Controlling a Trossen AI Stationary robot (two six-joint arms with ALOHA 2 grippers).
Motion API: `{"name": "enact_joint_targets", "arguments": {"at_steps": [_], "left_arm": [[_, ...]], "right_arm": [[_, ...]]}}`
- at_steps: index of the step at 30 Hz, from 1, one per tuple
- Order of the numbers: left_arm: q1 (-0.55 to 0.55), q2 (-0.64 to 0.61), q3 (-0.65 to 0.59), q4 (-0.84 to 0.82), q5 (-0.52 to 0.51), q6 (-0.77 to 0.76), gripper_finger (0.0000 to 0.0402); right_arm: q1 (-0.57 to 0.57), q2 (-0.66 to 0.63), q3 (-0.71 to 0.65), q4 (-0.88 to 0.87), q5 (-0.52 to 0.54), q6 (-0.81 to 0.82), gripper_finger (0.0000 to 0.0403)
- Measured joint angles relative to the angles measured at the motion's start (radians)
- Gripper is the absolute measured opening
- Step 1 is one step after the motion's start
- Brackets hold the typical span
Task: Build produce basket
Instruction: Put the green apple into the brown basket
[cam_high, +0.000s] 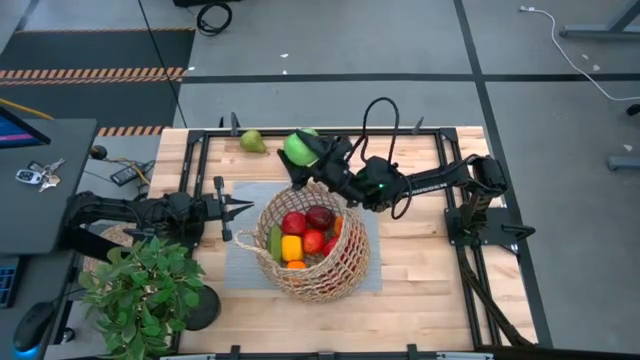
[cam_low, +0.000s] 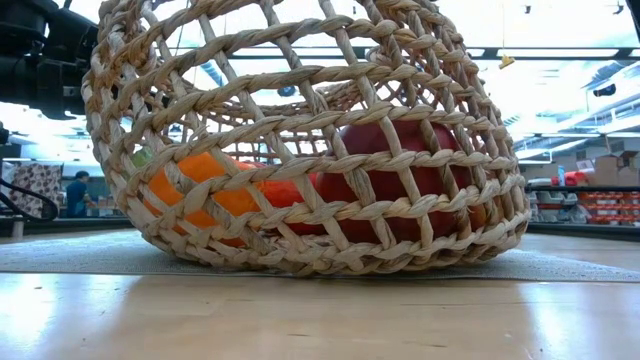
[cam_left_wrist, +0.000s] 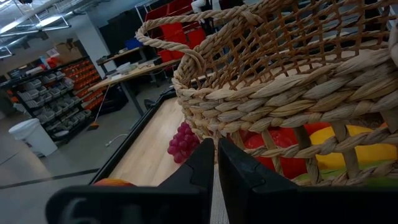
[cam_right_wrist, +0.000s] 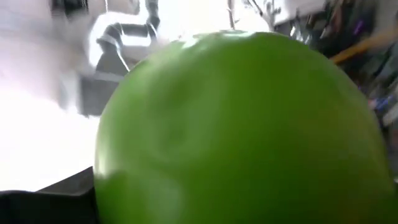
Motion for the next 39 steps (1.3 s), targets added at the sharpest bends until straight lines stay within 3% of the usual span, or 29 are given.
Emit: {"name": "enact_joint_targets", "arguments": {"at_steps": [4, 12, 18, 22, 27, 35, 39], "left_arm": [[0.0, 0.0, 0.0, 0.0, 0.0, 0.0, 0.0032], [0.0, 0.0, 0.0, 0.0, 0.0, 0.0, 0.0034], [0.0, 0.0, 0.0, 0.0, 0.0, 0.0, 0.0029], [0.0, 0.0, 0.0, 0.0, 0.0, 0.0, 0.0028], [0.0, 0.0, 0.0, 0.0, 0.0, 0.0, 0.0034], [0.0, 0.0, 0.0, 0.0, 0.0, 0.0, 0.0033], [0.0, 0.0, 0.0, 0.0, 0.0, 0.0, 0.003]], "right_arm": [[0.003, 0.0, 0.0, -0.051, -0.058, -0.293, 0.0367], [0.008, -0.001, 0.0, -0.145, -0.336, -0.616, 0.0367], [-0.013, -0.001, 0.0, -0.278, -0.539, -1.06, 0.0367], [-0.032, -0.001, 0.0, -0.386, -0.562, -1.343, 0.0367], [-0.064, -0.001, 0.0, -0.463, -0.536, -1.579, 0.0367], [-0.095, -0.001, 0.0, -0.451, -0.519, -1.384, 0.0367], [-0.094, 0.0, 0.0, -0.524, -0.602, -1.389, 0.0367]]}}
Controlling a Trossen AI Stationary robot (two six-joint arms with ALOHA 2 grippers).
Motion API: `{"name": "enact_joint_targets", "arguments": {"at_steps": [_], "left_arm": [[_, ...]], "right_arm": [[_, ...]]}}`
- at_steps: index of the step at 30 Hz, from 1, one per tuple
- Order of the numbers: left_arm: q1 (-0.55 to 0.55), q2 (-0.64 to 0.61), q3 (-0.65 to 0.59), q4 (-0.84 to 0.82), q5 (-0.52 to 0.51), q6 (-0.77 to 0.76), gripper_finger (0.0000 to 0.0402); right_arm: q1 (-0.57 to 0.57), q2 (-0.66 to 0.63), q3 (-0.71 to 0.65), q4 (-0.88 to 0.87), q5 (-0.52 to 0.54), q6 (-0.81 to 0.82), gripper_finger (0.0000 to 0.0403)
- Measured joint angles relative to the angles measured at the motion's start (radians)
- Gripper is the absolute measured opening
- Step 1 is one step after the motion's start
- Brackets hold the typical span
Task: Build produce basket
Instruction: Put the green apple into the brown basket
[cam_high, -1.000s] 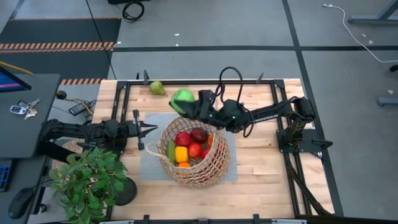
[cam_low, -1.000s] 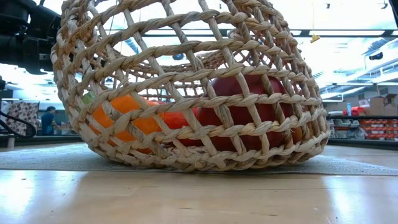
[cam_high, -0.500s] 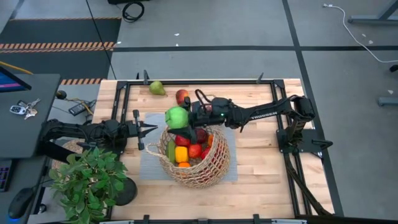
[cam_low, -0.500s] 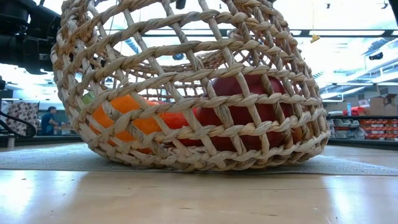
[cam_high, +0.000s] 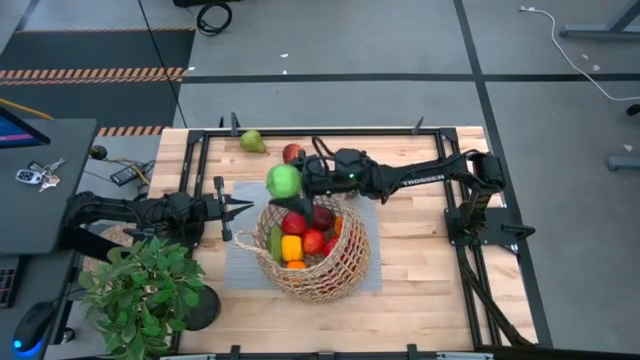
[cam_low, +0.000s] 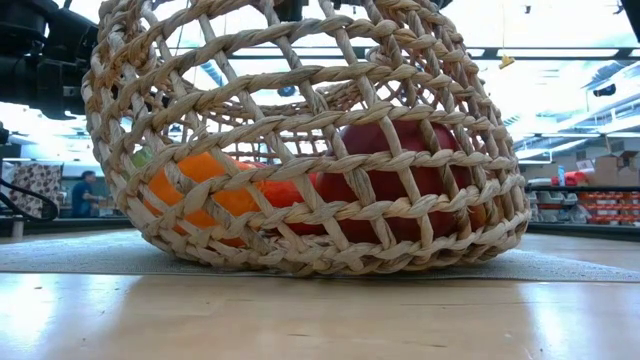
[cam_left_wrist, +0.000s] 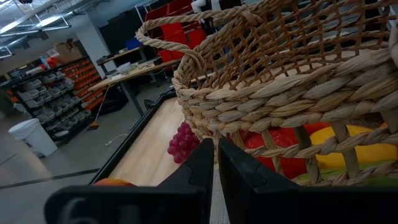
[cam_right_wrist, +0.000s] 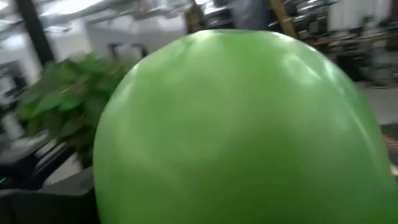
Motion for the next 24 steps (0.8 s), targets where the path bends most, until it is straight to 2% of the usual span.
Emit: {"name": "enact_joint_targets", "arguments": {"at_steps": [3, 8, 20, 22, 24], "left_arm": [[0.0, 0.0, 0.0, 0.0, 0.0, 0.0, 0.0031], [0.0, 0.0, 0.0, 0.0, 0.0, 0.0, 0.0036], [0.0, 0.0, 0.0, 0.0, 0.0, 0.0, 0.0029], [0.0, 0.0, 0.0, 0.0, 0.0, 0.0, 0.0031], [0.0, 0.0, 0.0, 0.0, 0.0, 0.0, 0.0034]], "right_arm": [[0.015, 0.0, 0.0, -0.02, -0.058, -0.025, 0.0367], [0.049, 0.0, 0.0, -0.027, -0.06, 0.035, 0.0367], [0.115, 0.0, 0.0, -0.07, 0.048, 0.03, 0.0367], [0.138, 0.0, 0.001, -0.118, 0.06, -0.023, 0.0367], [0.167, 0.001, 0.0, -0.16, 0.138, -0.107, 0.0368]]}}
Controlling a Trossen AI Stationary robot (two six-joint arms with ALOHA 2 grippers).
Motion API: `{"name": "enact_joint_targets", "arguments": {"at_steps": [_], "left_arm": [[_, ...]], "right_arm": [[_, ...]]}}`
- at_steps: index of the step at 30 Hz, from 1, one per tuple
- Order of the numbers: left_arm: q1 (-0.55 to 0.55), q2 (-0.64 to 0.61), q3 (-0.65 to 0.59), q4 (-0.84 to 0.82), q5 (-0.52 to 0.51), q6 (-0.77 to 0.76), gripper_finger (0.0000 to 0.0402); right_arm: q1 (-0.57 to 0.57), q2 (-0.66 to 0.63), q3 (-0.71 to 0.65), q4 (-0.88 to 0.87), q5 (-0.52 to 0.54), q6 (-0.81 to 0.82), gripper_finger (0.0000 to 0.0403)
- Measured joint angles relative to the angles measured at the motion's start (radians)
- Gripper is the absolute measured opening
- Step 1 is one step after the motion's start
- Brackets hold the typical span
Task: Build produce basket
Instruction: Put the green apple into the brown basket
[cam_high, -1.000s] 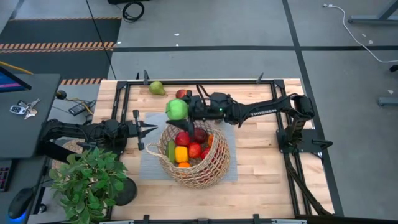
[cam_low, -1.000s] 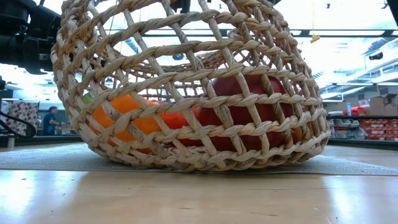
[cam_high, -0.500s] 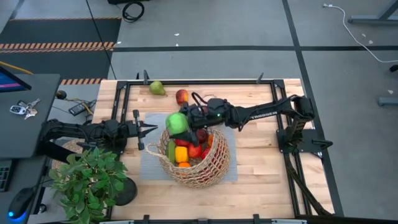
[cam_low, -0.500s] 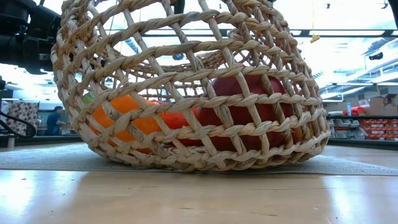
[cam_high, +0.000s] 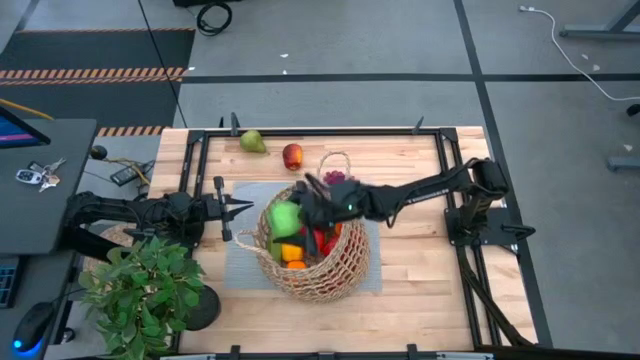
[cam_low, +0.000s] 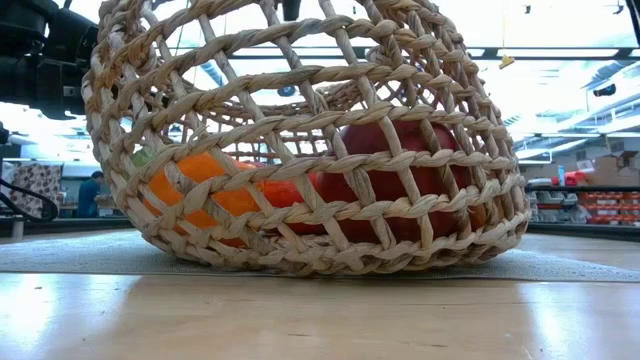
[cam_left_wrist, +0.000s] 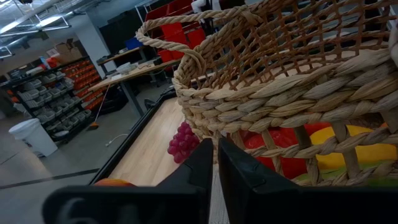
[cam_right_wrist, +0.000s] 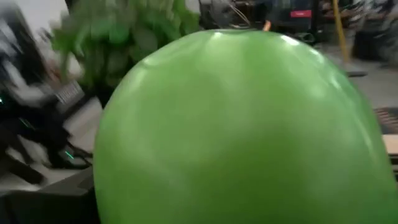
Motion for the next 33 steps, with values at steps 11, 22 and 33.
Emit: {"name": "enact_joint_targets", "arguments": {"at_steps": [11, 22, 33], "left_arm": [[0.0, 0.0, 0.0, 0.0, 0.0, 0.0, 0.003], [0.0, 0.0, 0.0, 0.0, 0.0, 0.0, 0.0035], [0.0, 0.0, 0.0, 0.0, 0.0, 0.0, 0.003]], "right_arm": [[0.128, 0.0, 0.117, -0.19, 0.616, -0.252, 0.0371], [0.163, 0.001, 0.075, -0.224, 0.856, -0.48, 0.0371], [0.146, 0.001, -0.041, -0.245, 0.737, -0.591, 0.0371]]}}
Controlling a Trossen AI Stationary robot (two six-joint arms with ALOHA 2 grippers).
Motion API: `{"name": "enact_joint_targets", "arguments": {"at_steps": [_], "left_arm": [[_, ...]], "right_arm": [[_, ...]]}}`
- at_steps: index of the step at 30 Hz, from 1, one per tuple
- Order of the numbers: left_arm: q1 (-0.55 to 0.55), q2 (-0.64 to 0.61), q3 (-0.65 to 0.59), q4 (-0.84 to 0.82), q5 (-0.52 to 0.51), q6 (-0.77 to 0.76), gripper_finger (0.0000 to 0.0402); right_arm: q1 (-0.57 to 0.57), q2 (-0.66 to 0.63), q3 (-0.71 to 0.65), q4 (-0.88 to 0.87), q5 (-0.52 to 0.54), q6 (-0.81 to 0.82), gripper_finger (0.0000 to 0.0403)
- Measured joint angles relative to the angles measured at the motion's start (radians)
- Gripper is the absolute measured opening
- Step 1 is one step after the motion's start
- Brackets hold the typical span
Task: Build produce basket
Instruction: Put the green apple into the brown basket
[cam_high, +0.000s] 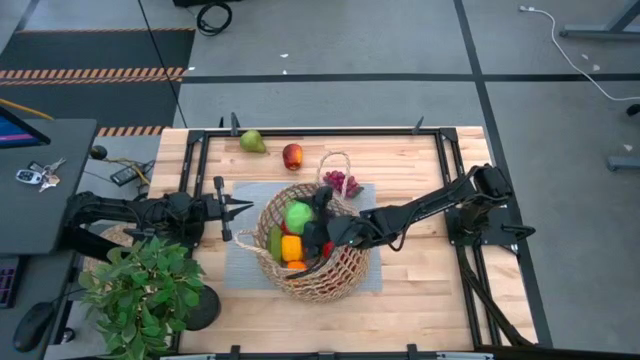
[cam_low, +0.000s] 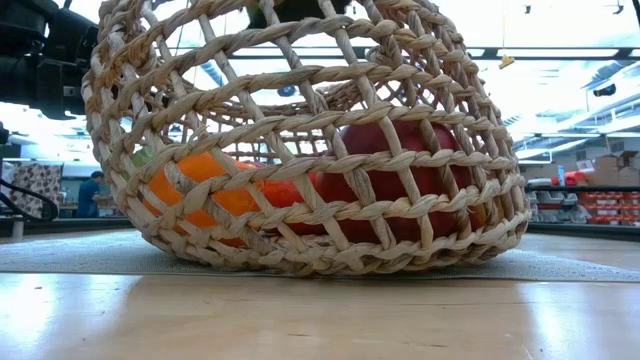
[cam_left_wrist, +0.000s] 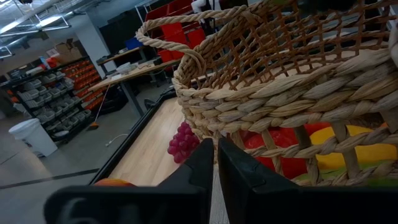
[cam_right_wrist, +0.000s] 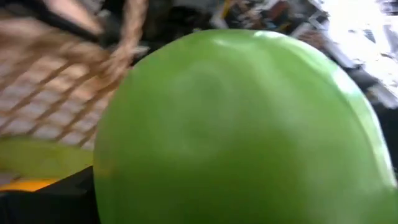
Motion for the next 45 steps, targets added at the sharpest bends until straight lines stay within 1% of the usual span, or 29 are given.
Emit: {"name": "enact_joint_targets", "arguments": {"at_steps": [3, 6, 12, 15, 18, 21, 24, 30, 34, 39, 40, 42, 45], "left_arm": [[0.0, 0.0, 0.0, 0.0, 0.0, 0.0, 0.0034], [0.0, 0.0, 0.0, 0.0, 0.0, 0.0, 0.0036], [0.0, 0.0, 0.0, 0.0, 0.0, 0.0, 0.0031], [0.0, 0.0, 0.0, 0.0, 0.0, 0.0, 0.0029], [0.0, 0.0, 0.0, 0.0, 0.0, 0.0, 0.0028], [0.0, 0.0, 0.0, 0.0, 0.0, 0.0, 0.0031], [0.0, 0.0, 0.0, 0.0, 0.0, 0.0, 0.0034], [0.0, 0.0, 0.0, 0.0, 0.0, 0.0, 0.0035], [0.0, 0.0, 0.0, 0.0, 0.0, 0.0, 0.0031], [0.0, 0.0, 0.0, 0.0, 0.0, 0.0, 0.0031], [0.0, 0.0, 0.0, 0.0, 0.0, 0.0, 0.0032], [0.0, 0.0, 0.0, 0.0, 0.0, 0.0, 0.0035], [0.0, 0.0, 0.0, 0.0, 0.0, 0.0, 0.0036]], "right_arm": [[0.006, 0.0, -0.016, -0.047, -0.074, 0.023, 0.0371], [0.016, 0.0, -0.017, -0.111, -0.095, 0.062, 0.0371], [0.037, 0.0, -0.012, -0.119, -0.189, 0.104, 0.0371], [0.035, 0.0, -0.012, -0.114, -0.239, 0.178, 0.0371], [0.014, 0.0, -0.012, -0.106, -0.245, 0.272, 0.0373], [-0.012, 0.0, -0.012, -0.131, -0.3, 0.352, 0.0384], [-0.028, 0.0, -0.012, -0.137, -0.342, 0.394, 0.0397], [-0.034, -0.002, -0.008, -0.109, -0.346, 0.397, 0.0399], [-0.034, -0.002, 0.036, -0.115, -0.344, 0.399, 0.0399], [-0.055, -0.004, 0.083, -0.196, -0.368, 0.553, 0.0399], [-0.06, -0.004, 0.088, -0.217, -0.361, 0.57, 0.0399], [-0.066, -0.004, 0.092, -0.226, -0.311, 0.562, 0.0399], [-0.067, -0.006, 0.093, -0.212, -0.26, 0.462, 0.0396]]}}
